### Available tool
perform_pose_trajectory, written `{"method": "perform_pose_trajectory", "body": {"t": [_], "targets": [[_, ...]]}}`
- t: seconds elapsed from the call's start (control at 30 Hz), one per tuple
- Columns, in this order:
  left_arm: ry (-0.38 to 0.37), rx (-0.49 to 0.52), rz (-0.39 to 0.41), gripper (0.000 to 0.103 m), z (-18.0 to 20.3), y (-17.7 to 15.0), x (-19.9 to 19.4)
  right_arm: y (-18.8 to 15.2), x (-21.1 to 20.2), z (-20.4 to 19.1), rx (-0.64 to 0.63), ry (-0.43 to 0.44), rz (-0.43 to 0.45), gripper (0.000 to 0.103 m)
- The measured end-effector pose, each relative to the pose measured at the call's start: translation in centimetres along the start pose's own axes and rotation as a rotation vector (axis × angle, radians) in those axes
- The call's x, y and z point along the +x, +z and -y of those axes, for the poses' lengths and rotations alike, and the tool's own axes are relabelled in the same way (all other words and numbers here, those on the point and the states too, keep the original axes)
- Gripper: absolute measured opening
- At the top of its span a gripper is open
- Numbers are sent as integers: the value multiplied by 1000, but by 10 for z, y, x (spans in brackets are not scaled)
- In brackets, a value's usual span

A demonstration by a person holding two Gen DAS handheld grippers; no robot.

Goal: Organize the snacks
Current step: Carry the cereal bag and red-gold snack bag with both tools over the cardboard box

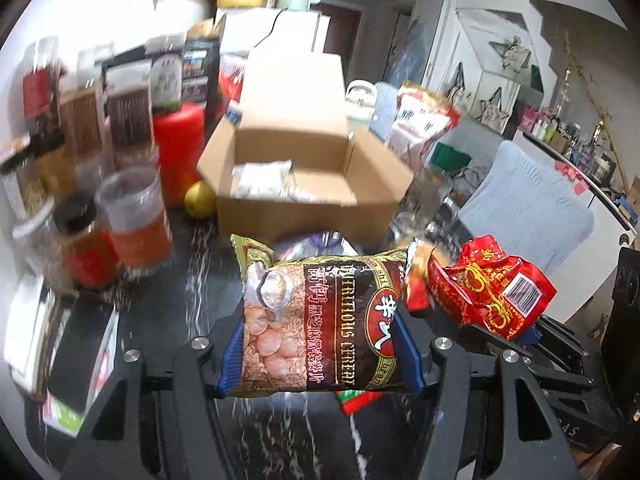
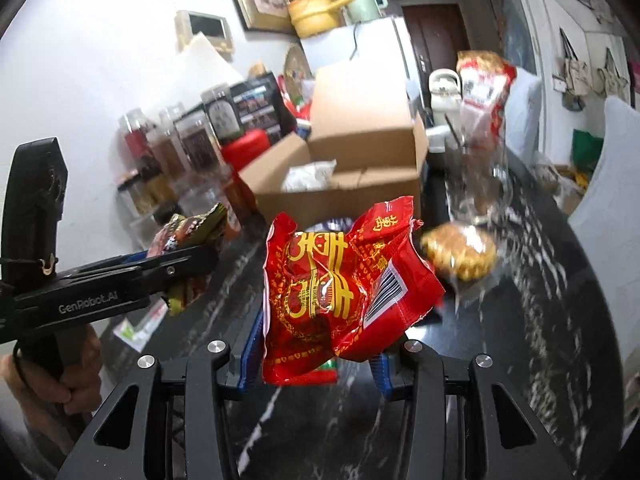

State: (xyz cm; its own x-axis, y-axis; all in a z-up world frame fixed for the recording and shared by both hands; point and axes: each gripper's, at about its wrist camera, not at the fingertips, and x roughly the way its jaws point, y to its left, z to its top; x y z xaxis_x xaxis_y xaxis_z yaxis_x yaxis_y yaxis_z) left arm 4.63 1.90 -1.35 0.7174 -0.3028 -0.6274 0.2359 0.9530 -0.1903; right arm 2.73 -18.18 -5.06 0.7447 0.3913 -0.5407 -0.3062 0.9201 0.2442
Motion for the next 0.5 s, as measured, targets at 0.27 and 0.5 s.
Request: {"method": "perform_pose_trajectory", "body": {"t": [0.27,0.5], "targets": [[-14,-26,73,62,-4,48,13,46,17,1,-48,28,36,44],[-8,1,136,62,-3,100,40,94,40,12,-62,42,85,44]]}}
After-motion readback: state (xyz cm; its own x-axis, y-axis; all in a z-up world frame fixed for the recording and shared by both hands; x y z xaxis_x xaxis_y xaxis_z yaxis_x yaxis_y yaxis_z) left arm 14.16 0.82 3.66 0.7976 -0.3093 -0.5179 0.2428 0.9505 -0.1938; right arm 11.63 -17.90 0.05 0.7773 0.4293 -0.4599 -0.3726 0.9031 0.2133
